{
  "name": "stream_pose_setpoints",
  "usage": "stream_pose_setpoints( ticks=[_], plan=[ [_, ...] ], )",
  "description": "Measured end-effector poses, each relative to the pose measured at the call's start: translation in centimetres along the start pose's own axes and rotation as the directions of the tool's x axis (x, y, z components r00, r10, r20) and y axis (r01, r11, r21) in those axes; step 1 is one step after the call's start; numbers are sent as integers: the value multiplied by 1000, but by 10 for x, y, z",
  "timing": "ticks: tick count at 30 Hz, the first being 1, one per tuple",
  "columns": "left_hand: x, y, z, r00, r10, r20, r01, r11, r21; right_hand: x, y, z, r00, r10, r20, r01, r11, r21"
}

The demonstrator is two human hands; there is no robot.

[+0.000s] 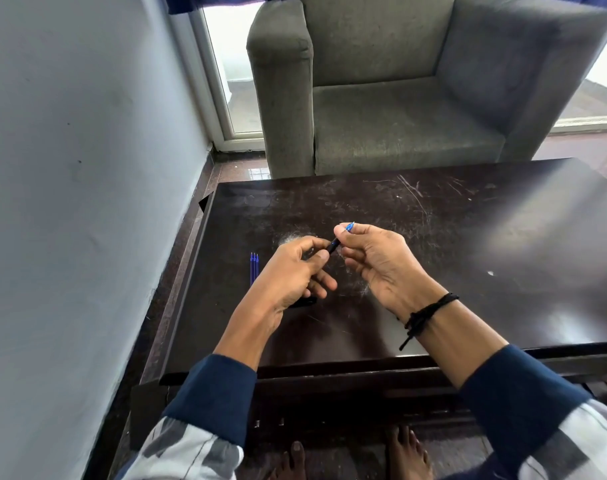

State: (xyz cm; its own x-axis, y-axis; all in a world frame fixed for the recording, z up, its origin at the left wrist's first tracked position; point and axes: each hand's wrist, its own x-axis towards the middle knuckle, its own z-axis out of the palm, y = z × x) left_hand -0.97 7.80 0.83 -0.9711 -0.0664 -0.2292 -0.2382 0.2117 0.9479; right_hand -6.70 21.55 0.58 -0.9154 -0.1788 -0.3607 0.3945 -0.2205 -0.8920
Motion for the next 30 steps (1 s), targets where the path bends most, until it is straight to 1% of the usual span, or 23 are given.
stream_pose_setpoints(
  ticks=[6,12,17,21,24,30],
  plan=[
    [1,0,-1,1000,-9,0,9,1000,7,2,-1,-2,1000,7,-9,-6,1000,14],
    [2,-1,0,1000,-19,0,19,1000,19,1,1,-4,997,55,-59,-60,993,-97],
    [2,-1,0,999,-34,-6,34,999,16,1,-1,-2,998,55,-11,-56,992,-116],
    [2,-2,0,999,-39,-15,39,999,11,0,0,-1,996,42,-82,-57,980,-189],
    [1,-1,0,999,-38,-16,38,999,15,2,2,-3,993,9,-116,-32,979,-202],
    [1,-1,-1,999,-46,-24,47,999,22,5,1,-2,996,40,-82,-55,981,-189]
  ],
)
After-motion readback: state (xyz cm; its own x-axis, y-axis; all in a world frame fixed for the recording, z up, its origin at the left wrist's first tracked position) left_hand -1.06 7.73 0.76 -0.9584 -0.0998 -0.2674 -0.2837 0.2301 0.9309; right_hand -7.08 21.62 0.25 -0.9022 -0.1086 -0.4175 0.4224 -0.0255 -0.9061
